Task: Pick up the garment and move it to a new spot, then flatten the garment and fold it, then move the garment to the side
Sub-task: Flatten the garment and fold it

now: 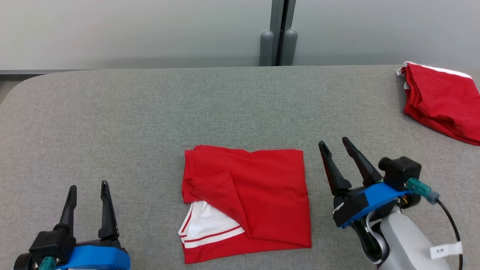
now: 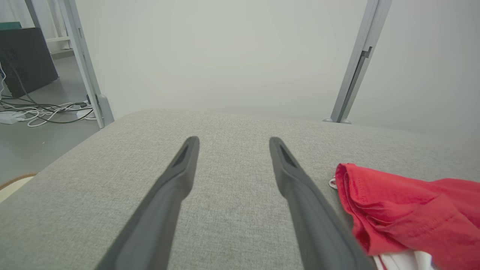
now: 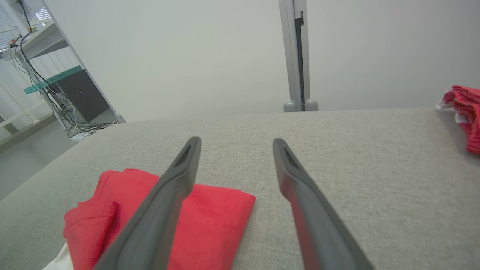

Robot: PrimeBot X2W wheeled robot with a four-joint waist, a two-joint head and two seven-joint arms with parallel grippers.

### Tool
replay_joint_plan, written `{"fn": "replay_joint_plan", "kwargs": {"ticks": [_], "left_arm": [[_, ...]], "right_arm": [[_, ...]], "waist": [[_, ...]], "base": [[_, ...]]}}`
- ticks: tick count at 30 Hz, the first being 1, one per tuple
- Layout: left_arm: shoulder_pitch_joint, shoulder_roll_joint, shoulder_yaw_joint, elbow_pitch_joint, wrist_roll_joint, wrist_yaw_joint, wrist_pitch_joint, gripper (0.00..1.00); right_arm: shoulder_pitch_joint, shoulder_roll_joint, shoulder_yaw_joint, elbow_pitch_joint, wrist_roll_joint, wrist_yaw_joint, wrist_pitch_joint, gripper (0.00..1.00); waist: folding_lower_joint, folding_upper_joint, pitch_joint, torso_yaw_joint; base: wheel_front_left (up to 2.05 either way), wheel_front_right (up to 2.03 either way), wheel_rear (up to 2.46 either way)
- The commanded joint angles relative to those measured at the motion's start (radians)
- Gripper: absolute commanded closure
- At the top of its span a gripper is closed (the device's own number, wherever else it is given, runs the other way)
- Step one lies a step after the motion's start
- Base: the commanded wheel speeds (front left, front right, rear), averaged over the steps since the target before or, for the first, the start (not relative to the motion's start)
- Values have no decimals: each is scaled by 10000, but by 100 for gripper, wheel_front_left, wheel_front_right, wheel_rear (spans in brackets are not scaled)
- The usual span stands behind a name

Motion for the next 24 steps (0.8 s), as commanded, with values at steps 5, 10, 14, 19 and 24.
{"fn": "replay_joint_plan", "kwargs": {"ticks": [5, 10, 14, 19, 24], "left_arm": [[64, -12, -1, -47, 73, -18, -43, 0], [-8, -12, -51, 5, 86, -18, -43, 0], [-13, -10, -43, 19, 60, -18, -45, 0], [-9, -10, -109, 50, 29, -18, -43, 0], [-136, -14, -225, 18, 0, -18, -43, 0]], "right_arm": [[728, 180, -552, -511, -514, 2, -42, 0], [1044, 322, -936, -1038, -1307, 2, -43, 0], [1519, 559, -1368, -1431, -1612, 2, -39, 0], [1742, 703, -1128, -1352, -1761, 2, -39, 0], [1206, 740, -270, -711, -1779, 2, -38, 98]], "waist": [[1, -1, 5, -15], [1, -1, -19, 91], [1, -1, -53, 170], [1, -1, -52, 266], [1, -1, 51, 448]], "base": [[0, 0, 0], [0, 0, 0], [0, 0, 0], [0, 0, 0], [0, 0, 0]]}}
